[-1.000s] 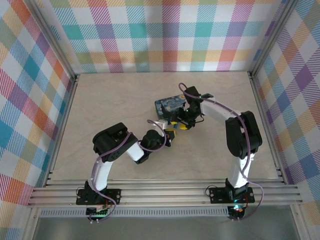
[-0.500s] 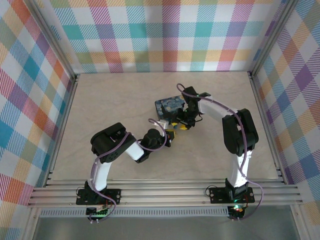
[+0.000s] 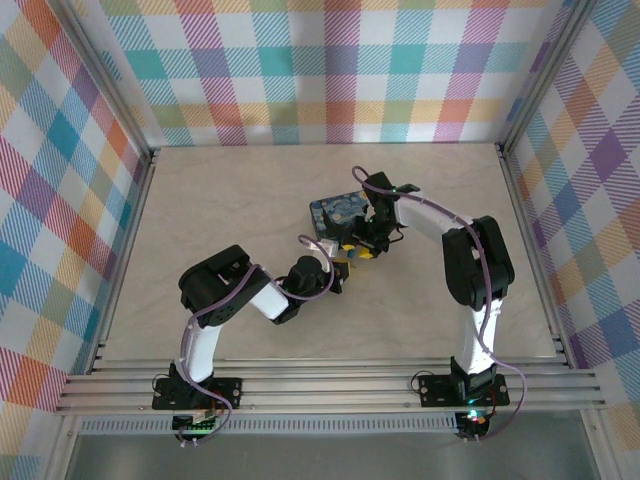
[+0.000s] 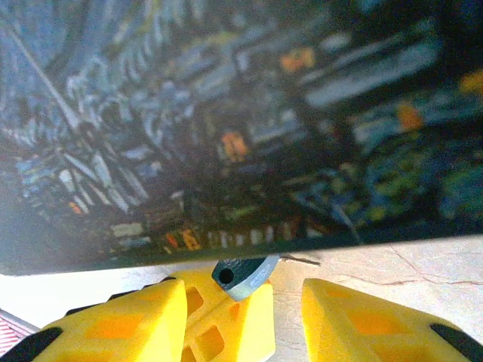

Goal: Unlock a padlock with a key

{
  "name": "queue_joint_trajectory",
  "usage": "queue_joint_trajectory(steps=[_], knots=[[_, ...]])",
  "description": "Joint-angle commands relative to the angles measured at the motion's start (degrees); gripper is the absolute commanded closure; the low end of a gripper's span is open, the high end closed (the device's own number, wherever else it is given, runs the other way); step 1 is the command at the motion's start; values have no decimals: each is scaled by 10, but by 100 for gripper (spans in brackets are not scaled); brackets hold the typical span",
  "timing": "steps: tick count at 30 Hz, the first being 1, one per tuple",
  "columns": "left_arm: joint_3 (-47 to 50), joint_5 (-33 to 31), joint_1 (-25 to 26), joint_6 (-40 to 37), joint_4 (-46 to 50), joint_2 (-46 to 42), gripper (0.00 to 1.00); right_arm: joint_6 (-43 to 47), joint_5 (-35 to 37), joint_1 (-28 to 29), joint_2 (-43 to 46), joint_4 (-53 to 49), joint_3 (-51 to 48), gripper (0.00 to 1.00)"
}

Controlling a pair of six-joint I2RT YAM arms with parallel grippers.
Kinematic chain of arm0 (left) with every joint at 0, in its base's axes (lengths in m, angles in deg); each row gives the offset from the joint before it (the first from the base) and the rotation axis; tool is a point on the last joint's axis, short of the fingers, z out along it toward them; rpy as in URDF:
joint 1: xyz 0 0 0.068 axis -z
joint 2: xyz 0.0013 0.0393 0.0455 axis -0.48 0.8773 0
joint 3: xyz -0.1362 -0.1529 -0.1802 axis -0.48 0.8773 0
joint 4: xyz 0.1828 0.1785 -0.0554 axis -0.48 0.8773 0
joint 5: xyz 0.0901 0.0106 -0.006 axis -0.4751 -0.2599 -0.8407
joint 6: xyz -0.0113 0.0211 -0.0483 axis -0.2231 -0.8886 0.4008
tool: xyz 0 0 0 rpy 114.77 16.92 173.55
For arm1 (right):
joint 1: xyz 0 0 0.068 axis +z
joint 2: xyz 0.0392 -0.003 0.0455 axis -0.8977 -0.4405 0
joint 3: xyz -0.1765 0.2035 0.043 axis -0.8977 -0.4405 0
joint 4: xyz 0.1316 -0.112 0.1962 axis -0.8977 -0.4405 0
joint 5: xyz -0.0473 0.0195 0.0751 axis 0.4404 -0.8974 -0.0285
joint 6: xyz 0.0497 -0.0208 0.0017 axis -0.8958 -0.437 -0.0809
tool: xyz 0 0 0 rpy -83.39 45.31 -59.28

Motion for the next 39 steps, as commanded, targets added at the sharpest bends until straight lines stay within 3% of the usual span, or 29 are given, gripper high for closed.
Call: queue_joint_trajectory(steps=[1,7,11,26,39], knots=[[-15,15,1,-3,4,-19,100,4,7,5,-23,-24,5,58],[-22,20,0,14,2,-18,100,0,25,5,-9,11,-28,59],[-22,19,0,26,-5,-17,100,-8,34,6,7,48,-58,65],[-30,12,-1,44,1,-23,100,-6,57,8,20,45,-72,68],[-33,12,-1,43,21,-32,100,-6,53,9,29,55,-78,99]])
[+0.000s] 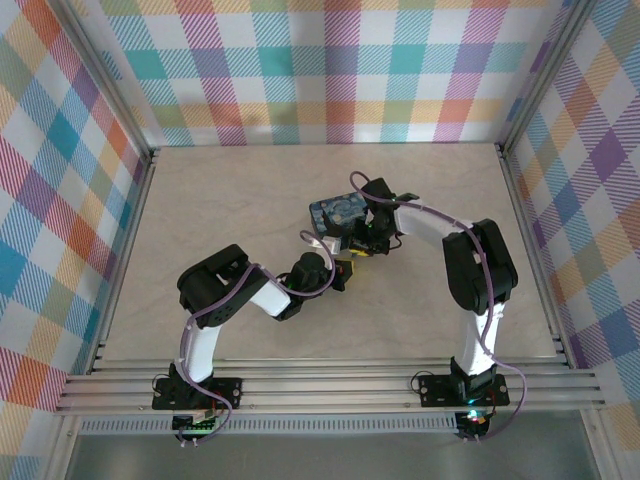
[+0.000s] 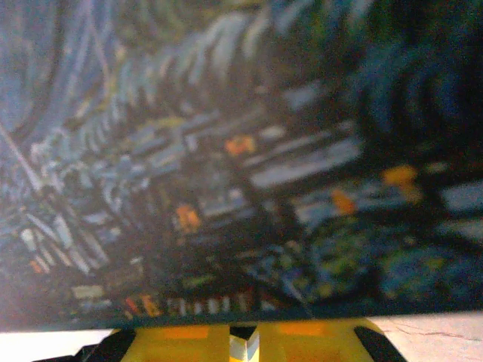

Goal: Unlock a padlock with a key

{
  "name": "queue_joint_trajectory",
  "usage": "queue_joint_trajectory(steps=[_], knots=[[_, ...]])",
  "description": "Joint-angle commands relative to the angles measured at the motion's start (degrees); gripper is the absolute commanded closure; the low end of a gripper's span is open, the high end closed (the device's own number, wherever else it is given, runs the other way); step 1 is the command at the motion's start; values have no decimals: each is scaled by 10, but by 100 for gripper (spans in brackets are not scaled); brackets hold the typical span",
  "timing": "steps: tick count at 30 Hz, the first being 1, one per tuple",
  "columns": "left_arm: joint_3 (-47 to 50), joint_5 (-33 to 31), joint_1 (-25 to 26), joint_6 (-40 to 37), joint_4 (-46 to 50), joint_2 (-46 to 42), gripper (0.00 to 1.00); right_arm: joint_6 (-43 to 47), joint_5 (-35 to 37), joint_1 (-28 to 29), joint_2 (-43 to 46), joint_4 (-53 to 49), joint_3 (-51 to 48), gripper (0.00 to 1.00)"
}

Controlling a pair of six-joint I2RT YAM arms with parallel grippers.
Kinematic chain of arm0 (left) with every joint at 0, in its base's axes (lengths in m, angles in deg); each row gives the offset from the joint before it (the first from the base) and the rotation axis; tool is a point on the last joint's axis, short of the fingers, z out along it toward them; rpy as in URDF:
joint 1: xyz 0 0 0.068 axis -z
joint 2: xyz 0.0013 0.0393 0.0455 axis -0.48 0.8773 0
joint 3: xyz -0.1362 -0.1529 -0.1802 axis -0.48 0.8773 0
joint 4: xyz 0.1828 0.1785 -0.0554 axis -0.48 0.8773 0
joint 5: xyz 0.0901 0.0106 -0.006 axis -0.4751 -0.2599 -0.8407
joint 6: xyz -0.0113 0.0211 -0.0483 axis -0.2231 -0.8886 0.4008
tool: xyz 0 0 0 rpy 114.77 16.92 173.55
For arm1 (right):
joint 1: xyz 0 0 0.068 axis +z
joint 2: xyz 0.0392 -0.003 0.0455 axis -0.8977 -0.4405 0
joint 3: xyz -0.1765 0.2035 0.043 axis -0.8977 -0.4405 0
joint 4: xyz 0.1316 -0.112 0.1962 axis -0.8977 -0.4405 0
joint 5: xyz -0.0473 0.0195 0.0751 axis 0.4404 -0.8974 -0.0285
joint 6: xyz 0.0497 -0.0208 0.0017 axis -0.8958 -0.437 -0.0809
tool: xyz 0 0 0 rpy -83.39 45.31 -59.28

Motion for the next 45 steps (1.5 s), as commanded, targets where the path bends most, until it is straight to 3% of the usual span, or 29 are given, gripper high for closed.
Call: queue_joint_trajectory(steps=[1,10,17,21,36,45], knots=[[-12,-4,-1,8,-14,-27,100,-3,-11,3,12,-24,-23,100],[-12,13,-9,11,24,-52,99,9,-41,2,39,23,-51,100],[-3,43,-25,4,92,-99,82,-7,-50,-5,72,98,-93,100],[7,51,-30,5,125,-126,78,8,-61,-7,82,119,-99,100],[27,10,-37,23,285,-235,75,14,-70,-24,122,160,-136,100],[33,11,-42,24,350,-271,76,-34,-73,-32,120,203,-178,100]])
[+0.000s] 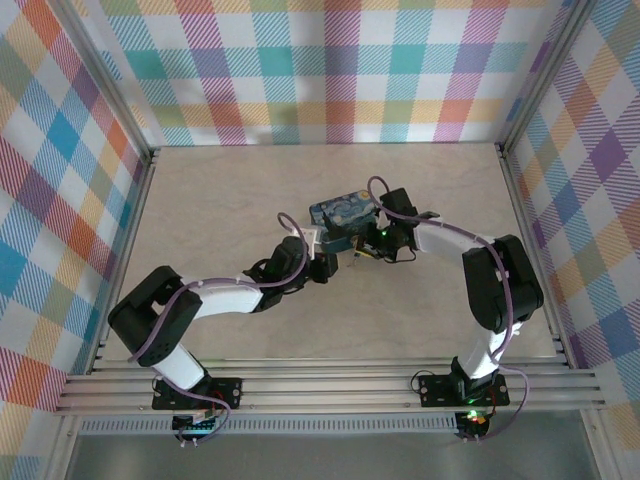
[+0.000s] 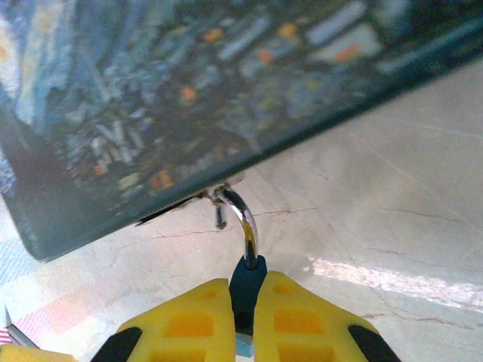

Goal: Unlock a padlock with a key

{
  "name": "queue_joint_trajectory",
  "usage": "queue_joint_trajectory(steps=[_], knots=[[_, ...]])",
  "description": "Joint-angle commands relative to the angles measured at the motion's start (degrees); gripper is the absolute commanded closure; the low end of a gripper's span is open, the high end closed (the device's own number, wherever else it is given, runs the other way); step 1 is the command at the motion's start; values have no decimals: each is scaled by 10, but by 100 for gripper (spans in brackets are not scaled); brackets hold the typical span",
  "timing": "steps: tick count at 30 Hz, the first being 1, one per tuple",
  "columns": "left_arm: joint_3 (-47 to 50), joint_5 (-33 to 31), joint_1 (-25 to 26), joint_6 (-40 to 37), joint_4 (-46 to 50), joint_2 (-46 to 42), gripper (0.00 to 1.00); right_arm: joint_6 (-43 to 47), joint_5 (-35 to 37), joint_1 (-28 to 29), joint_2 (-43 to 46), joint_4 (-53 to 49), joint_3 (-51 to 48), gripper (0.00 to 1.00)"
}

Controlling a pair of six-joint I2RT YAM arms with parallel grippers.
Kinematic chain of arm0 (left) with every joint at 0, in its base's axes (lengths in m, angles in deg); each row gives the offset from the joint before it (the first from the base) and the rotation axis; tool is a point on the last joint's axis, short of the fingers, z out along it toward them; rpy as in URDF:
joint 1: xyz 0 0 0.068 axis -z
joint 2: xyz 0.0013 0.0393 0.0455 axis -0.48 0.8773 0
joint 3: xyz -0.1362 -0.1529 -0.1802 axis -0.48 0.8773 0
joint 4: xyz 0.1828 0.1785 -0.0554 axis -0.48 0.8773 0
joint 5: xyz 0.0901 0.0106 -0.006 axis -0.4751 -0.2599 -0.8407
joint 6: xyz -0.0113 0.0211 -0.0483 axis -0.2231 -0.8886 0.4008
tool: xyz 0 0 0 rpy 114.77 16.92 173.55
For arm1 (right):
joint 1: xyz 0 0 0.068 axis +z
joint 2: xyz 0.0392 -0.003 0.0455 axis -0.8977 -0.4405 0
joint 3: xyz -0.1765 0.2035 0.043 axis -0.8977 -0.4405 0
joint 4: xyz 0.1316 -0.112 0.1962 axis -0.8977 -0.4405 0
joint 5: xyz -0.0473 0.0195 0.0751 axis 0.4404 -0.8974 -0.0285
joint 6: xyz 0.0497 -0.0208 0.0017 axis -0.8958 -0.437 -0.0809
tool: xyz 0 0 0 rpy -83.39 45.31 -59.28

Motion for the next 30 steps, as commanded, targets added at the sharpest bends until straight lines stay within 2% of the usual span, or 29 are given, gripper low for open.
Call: queue_joint_trajectory(steps=[1,5,13,23,30], knots=[[8,-2,-5,4,41,-24,77,-29,-9,-3,20,31,-14,100],[7,-2,-7,4,65,-39,87,-59,-1,-7,33,53,-25,100],[-6,-14,-11,-5,118,-62,82,-109,0,-11,18,104,-33,100],[-6,-20,-14,-2,133,-62,81,-168,-3,-29,14,174,-79,100],[-7,-33,-14,6,154,-81,79,-176,-16,-48,12,195,-80,100]])
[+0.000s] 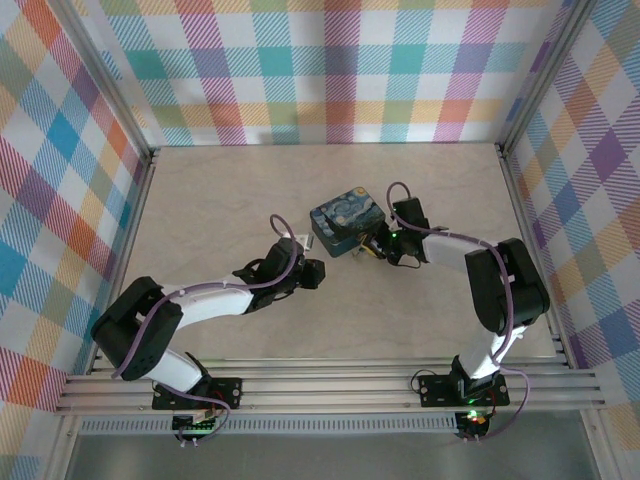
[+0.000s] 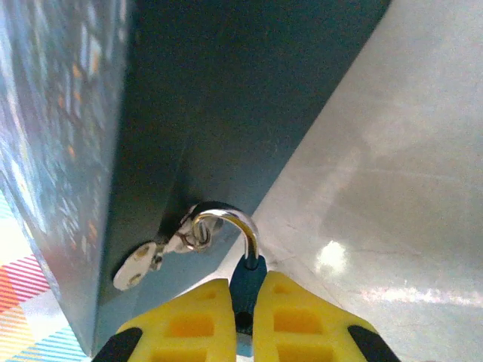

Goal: Unlock a padlock with a key

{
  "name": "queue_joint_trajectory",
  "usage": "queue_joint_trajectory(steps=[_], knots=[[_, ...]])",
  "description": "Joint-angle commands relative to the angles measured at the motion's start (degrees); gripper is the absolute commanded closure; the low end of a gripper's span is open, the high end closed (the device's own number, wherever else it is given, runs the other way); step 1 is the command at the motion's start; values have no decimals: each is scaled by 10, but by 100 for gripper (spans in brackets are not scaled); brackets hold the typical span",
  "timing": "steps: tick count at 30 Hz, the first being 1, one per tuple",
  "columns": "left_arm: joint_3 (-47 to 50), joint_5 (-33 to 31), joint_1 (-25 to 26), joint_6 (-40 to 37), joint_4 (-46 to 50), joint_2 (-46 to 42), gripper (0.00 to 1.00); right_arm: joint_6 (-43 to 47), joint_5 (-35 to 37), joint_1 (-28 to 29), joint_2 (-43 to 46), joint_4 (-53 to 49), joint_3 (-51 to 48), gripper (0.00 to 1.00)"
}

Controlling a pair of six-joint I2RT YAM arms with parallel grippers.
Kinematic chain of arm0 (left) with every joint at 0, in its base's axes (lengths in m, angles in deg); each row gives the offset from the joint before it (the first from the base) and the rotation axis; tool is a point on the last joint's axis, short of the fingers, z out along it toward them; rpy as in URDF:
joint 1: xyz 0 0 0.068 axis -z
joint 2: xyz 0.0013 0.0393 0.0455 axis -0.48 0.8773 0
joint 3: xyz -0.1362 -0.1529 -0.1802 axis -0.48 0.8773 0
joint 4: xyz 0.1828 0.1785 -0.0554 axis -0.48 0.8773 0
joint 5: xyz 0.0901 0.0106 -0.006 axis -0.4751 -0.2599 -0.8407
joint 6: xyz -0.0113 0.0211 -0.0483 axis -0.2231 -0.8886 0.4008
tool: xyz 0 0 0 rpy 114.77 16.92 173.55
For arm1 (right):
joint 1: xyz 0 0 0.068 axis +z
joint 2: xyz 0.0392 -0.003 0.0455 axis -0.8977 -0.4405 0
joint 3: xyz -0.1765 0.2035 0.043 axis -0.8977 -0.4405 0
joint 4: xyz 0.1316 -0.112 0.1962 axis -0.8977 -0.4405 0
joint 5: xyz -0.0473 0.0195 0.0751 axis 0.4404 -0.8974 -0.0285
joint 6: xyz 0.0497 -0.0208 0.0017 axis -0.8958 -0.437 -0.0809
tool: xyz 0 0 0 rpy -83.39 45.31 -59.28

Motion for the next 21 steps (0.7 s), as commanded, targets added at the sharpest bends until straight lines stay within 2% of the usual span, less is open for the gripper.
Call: queue_joint_trajectory(steps=[1,10,17,21], knots=[[-10,-19,-6,-1,25,-30,78,-11,-15,-11,-4,27,7,100],[-3,-62,-6,-3,83,-86,76,-1,-30,-33,-7,21,28,100],[-14,-128,-8,-19,190,-149,66,43,-38,-47,33,-32,39,100],[-23,-182,-27,-32,271,-192,58,78,-49,-55,65,-81,49,100]])
